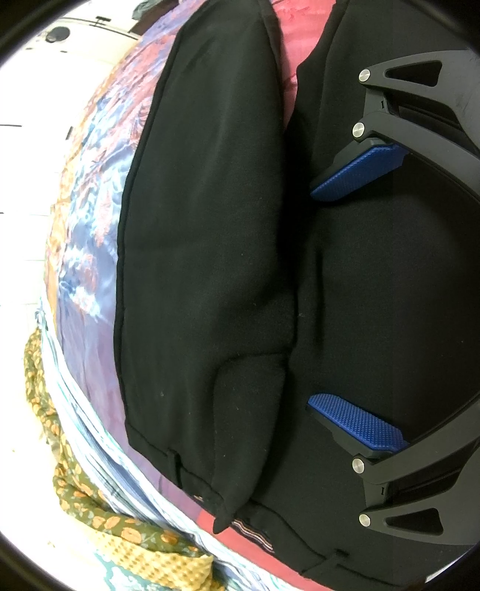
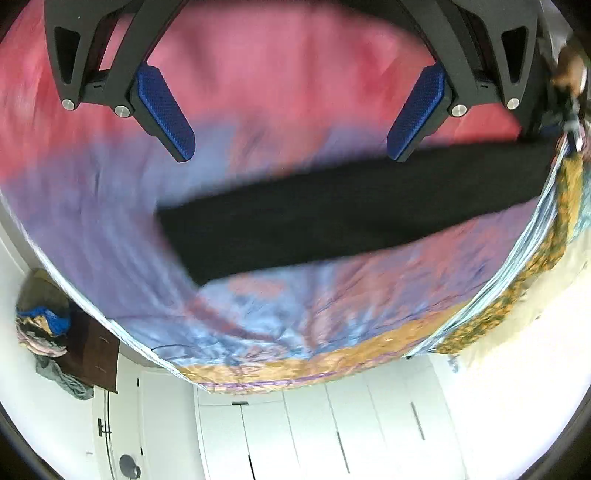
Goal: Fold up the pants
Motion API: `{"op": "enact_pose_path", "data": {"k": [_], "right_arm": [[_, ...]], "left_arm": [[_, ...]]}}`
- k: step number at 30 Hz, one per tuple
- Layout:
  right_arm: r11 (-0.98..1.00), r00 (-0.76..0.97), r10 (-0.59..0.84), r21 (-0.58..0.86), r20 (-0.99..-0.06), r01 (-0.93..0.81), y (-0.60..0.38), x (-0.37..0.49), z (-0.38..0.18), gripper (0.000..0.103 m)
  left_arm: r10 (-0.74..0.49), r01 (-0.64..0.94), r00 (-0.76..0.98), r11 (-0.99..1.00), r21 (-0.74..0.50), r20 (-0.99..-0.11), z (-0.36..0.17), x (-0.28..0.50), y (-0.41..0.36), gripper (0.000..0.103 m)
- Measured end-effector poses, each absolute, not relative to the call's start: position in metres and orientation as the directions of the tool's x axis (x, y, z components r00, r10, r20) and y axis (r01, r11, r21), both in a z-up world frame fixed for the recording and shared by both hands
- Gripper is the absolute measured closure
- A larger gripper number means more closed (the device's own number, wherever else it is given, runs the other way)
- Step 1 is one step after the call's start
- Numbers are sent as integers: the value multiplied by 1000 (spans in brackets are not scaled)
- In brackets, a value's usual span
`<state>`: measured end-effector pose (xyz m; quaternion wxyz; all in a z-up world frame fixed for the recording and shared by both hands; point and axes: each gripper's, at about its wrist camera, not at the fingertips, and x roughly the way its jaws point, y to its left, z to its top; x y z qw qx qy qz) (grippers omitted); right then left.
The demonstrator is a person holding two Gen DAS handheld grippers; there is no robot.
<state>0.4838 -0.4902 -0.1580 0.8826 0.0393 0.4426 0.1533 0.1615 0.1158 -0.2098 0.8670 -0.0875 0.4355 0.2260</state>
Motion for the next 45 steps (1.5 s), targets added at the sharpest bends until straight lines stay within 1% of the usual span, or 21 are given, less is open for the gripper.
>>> {"op": "enact_pose_path", "data": {"k": [2, 6, 10, 11, 12, 13, 14, 15, 22, 26, 28, 30, 32, 34, 35, 36, 38, 41, 42, 44, 45], "right_arm": [[958, 527, 280, 200, -803, -204, -504, 540, -164, 4], [967, 452, 249, 200, -856, -155, -512, 620, -188, 26], [980, 413, 196, 163, -890, -113, -508, 650, -217, 34], [979, 403, 203, 173, -892, -111, -508, 652, -223, 46], [977, 400, 210, 176, -892, -122, -506, 651, -226, 63], [980, 421, 190, 148, -887, -131, -503, 646, -223, 71], [980, 452, 185, 131, -873, -149, -500, 640, -217, 87], [973, 486, 210, 134, -849, -186, -498, 627, -207, 95], [890, 613, 338, 32, -714, -454, -490, 473, -120, 95], [895, 641, 374, 80, -670, -439, -529, 354, -95, 100], [927, 639, 337, 123, -691, -355, -555, 318, -106, 100], [966, 613, 231, 104, -755, -237, -580, 292, -129, 100], [989, 601, 126, 55, -789, -135, -594, 276, -143, 93], [990, 613, 135, 83, -778, -113, -595, 267, -142, 68], [989, 627, 147, 94, -765, -117, -589, 264, -138, 39], [983, 650, 180, 118, -738, -138, -576, 263, -133, 21], [957, 650, 290, 213, -702, -197, -548, 270, -128, 19], [839, 574, 521, 502, -631, -210, -511, 296, -149, 19], [749, 533, 617, 640, -579, -173, -496, 313, -167, 20], [613, 514, 697, 787, -499, -68, -479, 338, -201, 20], [583, 527, 696, 812, -488, -18, -477, 347, -214, 22]], "left_arm": [[322, -468, 521, 882, 51, -790, -210, 161, 115, 0], [297, -467, 535, 884, 16, -791, -211, 159, 120, 0], [283, -462, 543, 887, 0, -790, -213, 159, 121, 0], [282, -461, 544, 888, 0, -790, -213, 160, 121, 0], [282, -460, 546, 888, -1, -789, -213, 160, 121, 0], [281, -460, 547, 888, -4, -788, -213, 159, 121, 0], [280, -460, 549, 888, -5, -788, -213, 159, 121, 0], [279, -460, 550, 888, -6, -787, -213, 159, 121, 0], [286, -460, 548, 888, 2, -786, -213, 159, 119, 0], [287, -461, 547, 888, 3, -786, -213, 159, 119, 0], [287, -461, 546, 888, 4, -787, -212, 159, 119, 0], [287, -461, 545, 887, 4, -788, -212, 159, 119, 0], [286, -461, 544, 887, 4, -789, -212, 159, 119, 0], [287, -461, 543, 887, 5, -789, -211, 159, 119, 0], [287, -461, 543, 887, 5, -789, -211, 159, 119, 0], [287, -461, 544, 887, 5, -789, -211, 159, 119, 0], [287, -462, 544, 887, 4, -788, -211, 159, 120, 0], [286, -462, 546, 887, 2, -787, -211, 159, 120, 0], [286, -462, 546, 887, 2, -787, -211, 159, 120, 0], [286, -462, 547, 887, 2, -787, -211, 159, 120, 0], [286, -462, 547, 887, 1, -787, -211, 159, 120, 0]]}}
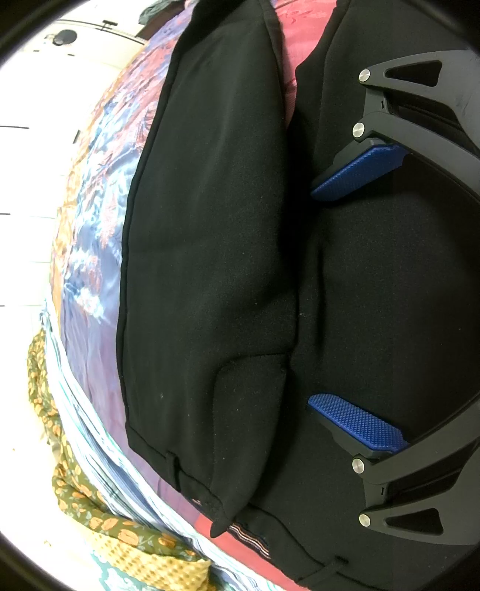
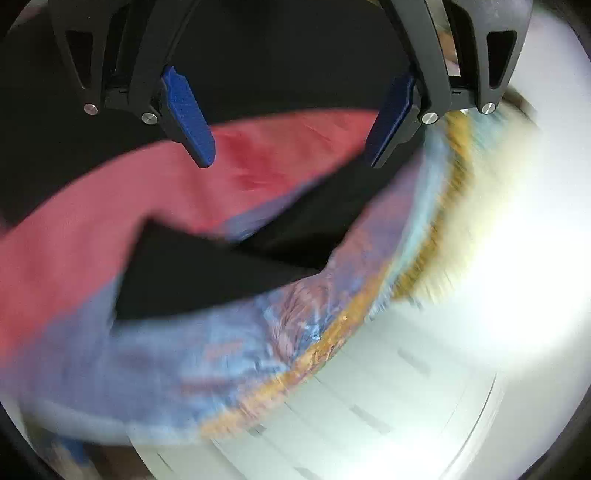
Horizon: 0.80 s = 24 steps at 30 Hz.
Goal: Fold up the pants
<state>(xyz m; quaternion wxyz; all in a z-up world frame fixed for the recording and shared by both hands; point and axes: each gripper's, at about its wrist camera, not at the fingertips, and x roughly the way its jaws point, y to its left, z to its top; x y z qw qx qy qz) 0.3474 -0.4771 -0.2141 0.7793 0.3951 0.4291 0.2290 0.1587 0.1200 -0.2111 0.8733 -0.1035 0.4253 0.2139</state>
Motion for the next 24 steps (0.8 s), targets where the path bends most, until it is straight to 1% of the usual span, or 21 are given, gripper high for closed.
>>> {"op": "enact_pose_path", "data": {"k": [2, 5, 6, 7, 9, 10, 11, 12, 13, 15, 18, 20, 21, 23, 24], "right_arm": [[513, 634, 606, 845, -480, 149, -489, 368, -244, 23], [380, 744, 490, 880, -453, 285, -510, 377, -265, 24], [314, 765, 461, 889, -450, 334, -516, 380, -274, 29], [287, 767, 443, 884, -464, 369, -518, 383, -279, 34], [278, 758, 416, 864, -503, 421, -518, 390, -285, 65], [306, 738, 412, 844, -535, 441, -517, 396, -287, 75], [337, 723, 406, 827, -559, 449, -515, 400, -287, 90], [382, 709, 392, 805, -586, 454, -514, 403, -284, 94], [428, 708, 376, 789, -598, 440, -513, 403, -274, 94], [519, 729, 367, 778, -578, 356, -509, 400, -245, 96], [669, 758, 385, 725, -526, 164, -505, 379, -185, 96], [729, 771, 415, 683, -484, 37, -504, 358, -145, 96], [750, 775, 425, 662, -467, -13, -505, 343, -128, 96], [775, 775, 448, 626, -445, -89, -504, 323, -106, 96], [793, 773, 458, 595, -439, -132, -498, 313, -94, 96]], "left_arm": [[286, -462, 546, 887, 2, -787, -211, 159, 120, 0], [285, -462, 547, 887, 0, -787, -211, 159, 120, 0], [286, -462, 546, 887, 2, -787, -211, 159, 120, 0], [287, -462, 545, 887, 3, -788, -211, 159, 120, 0], [285, -462, 544, 887, 2, -789, -210, 159, 120, 0], [283, -462, 542, 887, 1, -791, -210, 159, 121, 0], [281, -461, 540, 887, -1, -793, -209, 160, 121, 0], [275, -461, 539, 888, -5, -796, -209, 160, 122, 0], [269, -459, 536, 888, -8, -800, -208, 160, 122, 0], [255, -448, 515, 894, -3, -818, -206, 163, 124, 0], [214, -455, 462, 890, -23, -861, -197, 167, 127, 1], [161, -480, 427, 874, -72, -890, -185, 166, 126, 1], [137, -480, 434, 872, -100, -891, -179, 166, 123, 1], [34, -441, 498, 870, -219, -867, -163, 168, 112, 1], [-42, -404, 529, 866, -295, -847, -155, 176, 105, 1]]}}
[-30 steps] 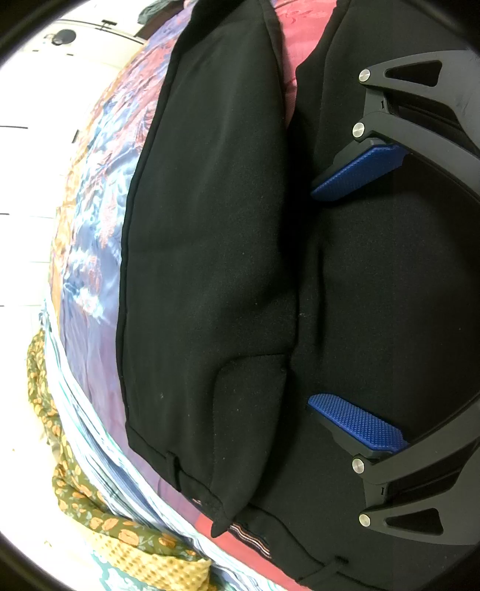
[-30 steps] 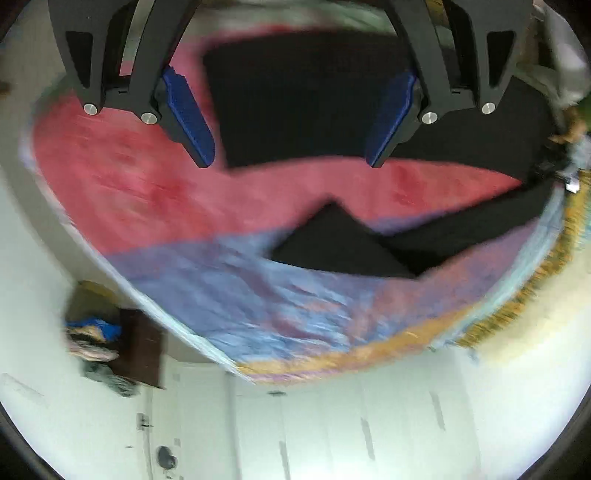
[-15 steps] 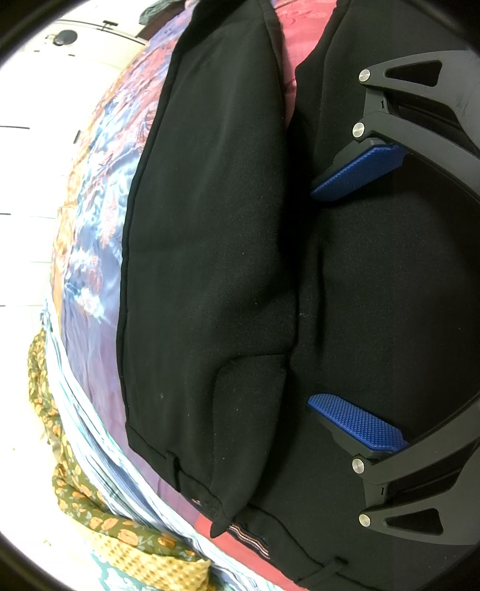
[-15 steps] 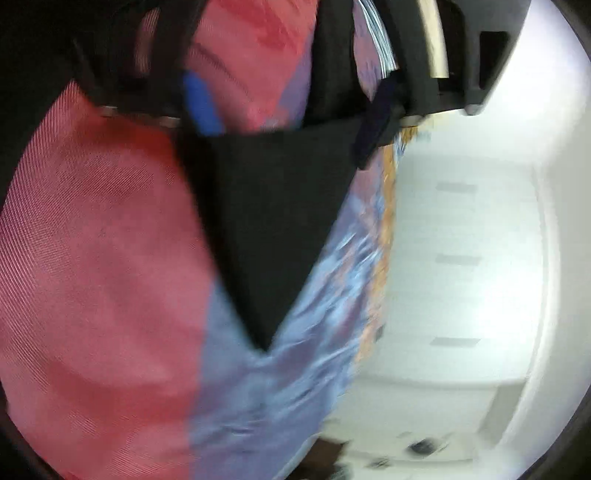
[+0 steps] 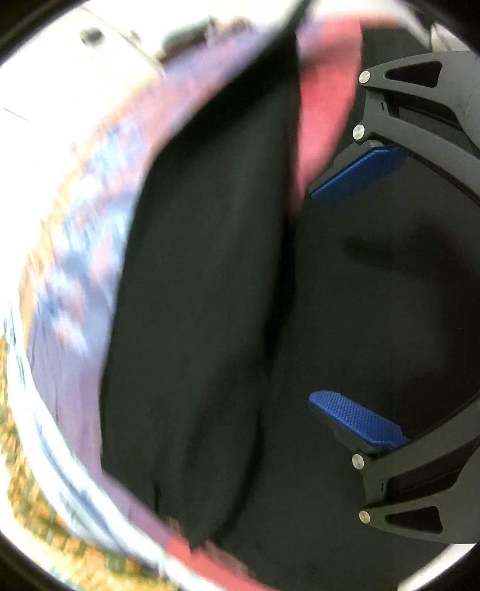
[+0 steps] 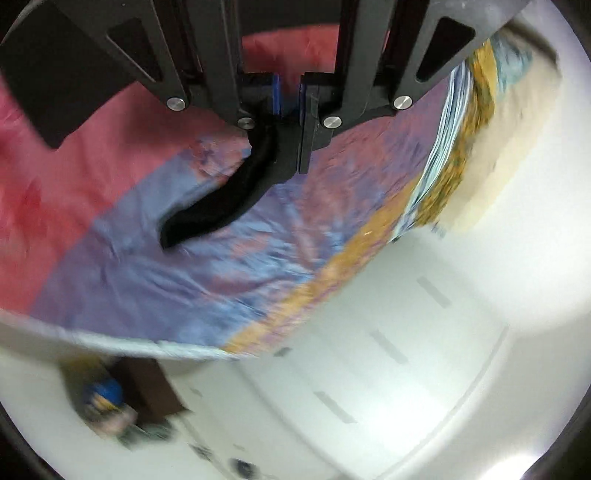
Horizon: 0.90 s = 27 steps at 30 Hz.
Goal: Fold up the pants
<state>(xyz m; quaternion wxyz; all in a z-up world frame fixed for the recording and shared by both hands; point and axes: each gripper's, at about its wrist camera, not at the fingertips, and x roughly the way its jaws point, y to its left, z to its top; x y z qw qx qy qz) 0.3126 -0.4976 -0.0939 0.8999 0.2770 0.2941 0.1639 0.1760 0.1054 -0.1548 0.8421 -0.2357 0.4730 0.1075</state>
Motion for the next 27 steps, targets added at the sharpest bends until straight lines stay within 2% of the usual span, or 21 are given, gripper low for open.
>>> {"op": "enact_pose_path", "data": {"k": [3, 5, 7, 10, 12, 14, 15, 16, 17, 18, 22, 25, 27], "right_arm": [[807, 764, 481, 557, -429, -196, -494, 284, -82, 96], [802, 764, 494, 556, -415, -216, -492, 274, -79, 96], [798, 773, 500, 554, -390, -236, -491, 261, -73, 96], [774, 783, 519, 578, -343, -260, -502, 238, -61, 96], [766, 786, 532, 574, -316, -289, -503, 227, -54, 96], [761, 784, 547, 565, -293, -319, -505, 216, -48, 96], [755, 782, 555, 566, -285, -330, -506, 208, -44, 96], [753, 780, 559, 565, -280, -336, -507, 203, -42, 96], [751, 777, 564, 565, -279, -342, -508, 200, -41, 96], [749, 772, 569, 566, -283, -345, -510, 198, -43, 96], [784, 761, 528, 562, -378, -264, -524, 212, -66, 96], [811, 757, 494, 540, -426, -225, -536, 229, -76, 96], [800, 734, 515, 557, -443, -225, -544, 236, -80, 96]], "left_arm": [[-234, -307, 578, 825, -475, -781, -138, 218, 91, 1], [-310, -280, 620, 770, -573, -720, -133, 255, 93, 2], [-336, -298, 629, 728, -617, -701, -136, 288, 100, 11], [-363, -366, 580, 683, -632, -729, -152, 335, 115, 31], [-365, -399, 545, 678, -617, -754, -162, 357, 121, 31], [-350, -428, 532, 675, -601, -771, -171, 361, 124, 37], [-340, -450, 530, 664, -598, -777, -175, 363, 128, 49], [-337, -463, 530, 654, -598, -778, -176, 360, 131, 68], [-330, -468, 538, 648, -601, -776, -178, 356, 133, 77], [-316, -466, 555, 648, -602, -769, -176, 349, 135, 93], [-281, -370, 676, 670, -644, -681, -126, 297, 134, 96], [-185, -282, 764, 765, -578, -618, -58, 223, 123, 95], [-124, -268, 782, 818, -509, -611, -37, 166, 109, 94]]}}
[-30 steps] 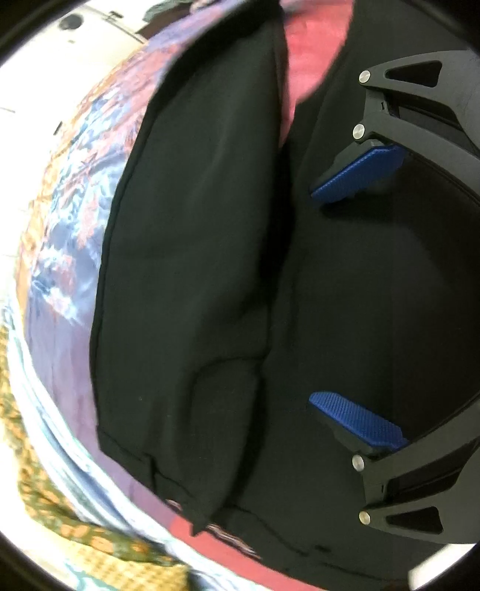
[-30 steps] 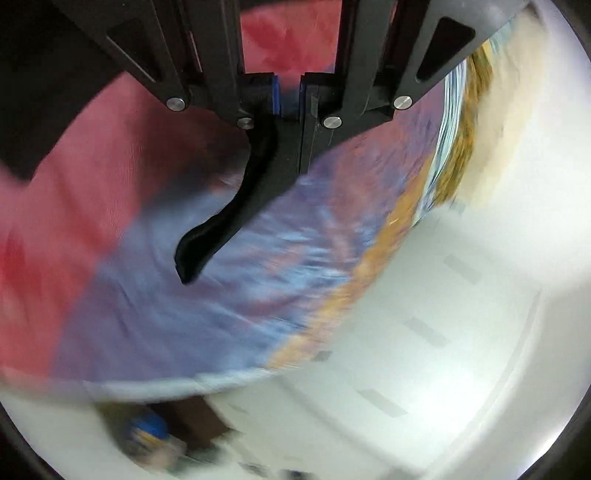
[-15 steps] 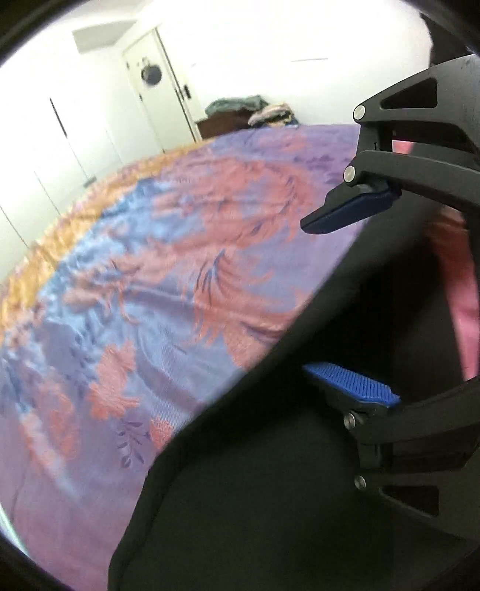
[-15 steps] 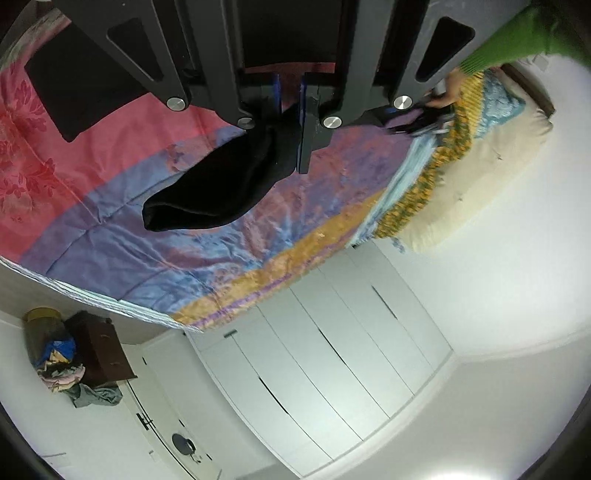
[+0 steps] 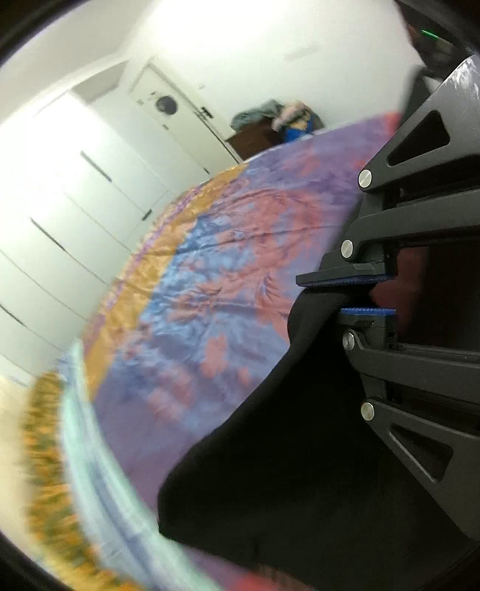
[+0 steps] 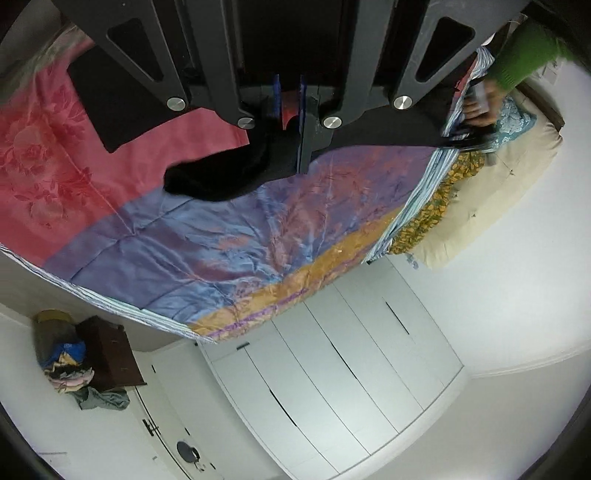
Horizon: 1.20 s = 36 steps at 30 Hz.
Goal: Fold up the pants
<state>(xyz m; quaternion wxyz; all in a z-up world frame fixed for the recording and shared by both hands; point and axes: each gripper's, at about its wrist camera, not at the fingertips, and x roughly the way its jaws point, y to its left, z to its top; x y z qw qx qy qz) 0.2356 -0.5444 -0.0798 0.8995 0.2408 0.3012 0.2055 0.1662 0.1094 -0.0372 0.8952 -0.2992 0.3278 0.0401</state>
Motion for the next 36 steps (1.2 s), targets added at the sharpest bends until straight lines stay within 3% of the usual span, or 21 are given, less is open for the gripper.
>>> {"op": "enact_pose_path", "data": {"k": [3, 5, 9, 23, 36], "right_arm": [[849, 658, 479, 499, -581, -177, -555, 243, -97, 96], [916, 528, 385, 382, -757, -120, -557, 249, -130, 96], [972, 352, 236, 219, -906, -87, -556, 252, -185, 96], [987, 328, 122, 150, -937, 61, -584, 258, -198, 96], [995, 342, 73, 93, -937, 45, -579, 257, -197, 96]], "left_arm": [[-93, -329, 703, 836, -438, -705, -75, 105, 80, 93], [-128, -377, 563, 840, -391, -817, -133, 83, 61, 94], [-146, -381, 503, 848, -370, -852, -169, 76, 36, 96], [-166, -257, 483, 912, -320, -860, -173, 104, -6, 96], [-239, -281, 536, 854, -438, -810, -166, 66, 21, 99]]}}
